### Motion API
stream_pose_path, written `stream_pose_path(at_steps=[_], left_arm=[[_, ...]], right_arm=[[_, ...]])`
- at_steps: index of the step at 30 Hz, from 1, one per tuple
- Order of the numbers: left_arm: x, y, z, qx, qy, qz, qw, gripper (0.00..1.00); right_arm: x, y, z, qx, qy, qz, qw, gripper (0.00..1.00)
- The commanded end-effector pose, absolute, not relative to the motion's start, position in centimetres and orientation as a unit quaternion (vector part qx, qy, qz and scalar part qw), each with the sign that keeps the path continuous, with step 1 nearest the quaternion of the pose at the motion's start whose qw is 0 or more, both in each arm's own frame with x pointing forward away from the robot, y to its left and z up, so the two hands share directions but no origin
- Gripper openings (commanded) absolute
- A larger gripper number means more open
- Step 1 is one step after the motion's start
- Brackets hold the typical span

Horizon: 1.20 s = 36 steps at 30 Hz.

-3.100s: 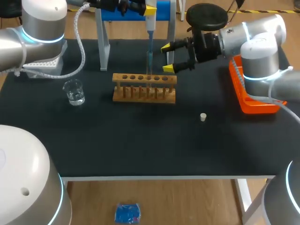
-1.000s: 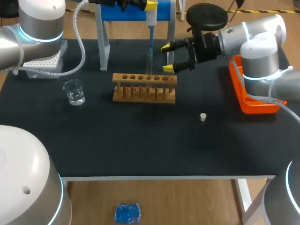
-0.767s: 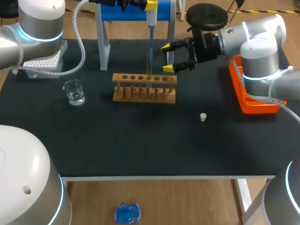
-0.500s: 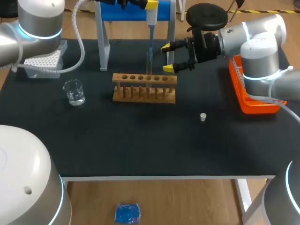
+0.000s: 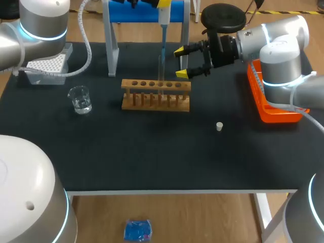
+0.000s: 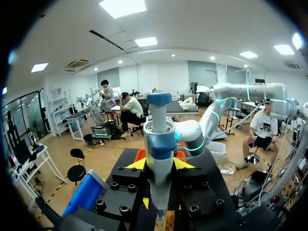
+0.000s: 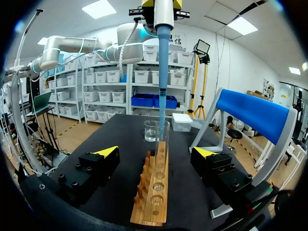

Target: Invert the test tube, pick up the pipette, mount the tip to pipette, aspirate from beaker and dispense into the tube, eject the tip, return the pipette, and cap with the stopper.

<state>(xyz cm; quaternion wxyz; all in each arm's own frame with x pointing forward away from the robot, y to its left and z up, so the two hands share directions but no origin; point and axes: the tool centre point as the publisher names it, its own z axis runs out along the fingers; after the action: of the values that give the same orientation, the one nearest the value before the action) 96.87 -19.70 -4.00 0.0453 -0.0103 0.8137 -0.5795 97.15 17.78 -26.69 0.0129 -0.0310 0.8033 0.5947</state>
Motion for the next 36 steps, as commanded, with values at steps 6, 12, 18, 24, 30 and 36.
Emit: stream_pose_path(at_steps=[6,12,18,24,30,36], left_arm=[[96.7,-19.5,-3.5,-0.011,0.817,-0.575,0.049,0.0],[96.8,-19.4,-3.2,-0.01,0.818,-0.573,0.052,0.0],[96.8,-19.3,-3.0,-0.009,0.818,-0.573,0.056,0.0],[96.9,-19.2,-2.9,-0.008,0.818,-0.572,0.058,0.0],[96.9,-19.2,-2.6,-0.007,0.819,-0.571,0.06,0.0],[96.8,-19.2,-2.4,-0.009,0.819,-0.571,0.06,0.0]], right_arm=[[97.2,17.8,-26.8,-0.032,0.803,0.595,0.013,1.0],[97.2,17.8,-26.8,-0.032,0.803,0.595,0.013,1.0],[97.2,17.8,-26.8,-0.032,0.803,0.595,0.013,1.0],[97.2,17.8,-26.8,-0.032,0.803,0.595,0.013,1.0],[97.2,17.8,-26.8,-0.032,0.803,0.595,0.013,1.0],[97.2,17.8,-26.8,-0.032,0.803,0.595,0.013,1.0]])
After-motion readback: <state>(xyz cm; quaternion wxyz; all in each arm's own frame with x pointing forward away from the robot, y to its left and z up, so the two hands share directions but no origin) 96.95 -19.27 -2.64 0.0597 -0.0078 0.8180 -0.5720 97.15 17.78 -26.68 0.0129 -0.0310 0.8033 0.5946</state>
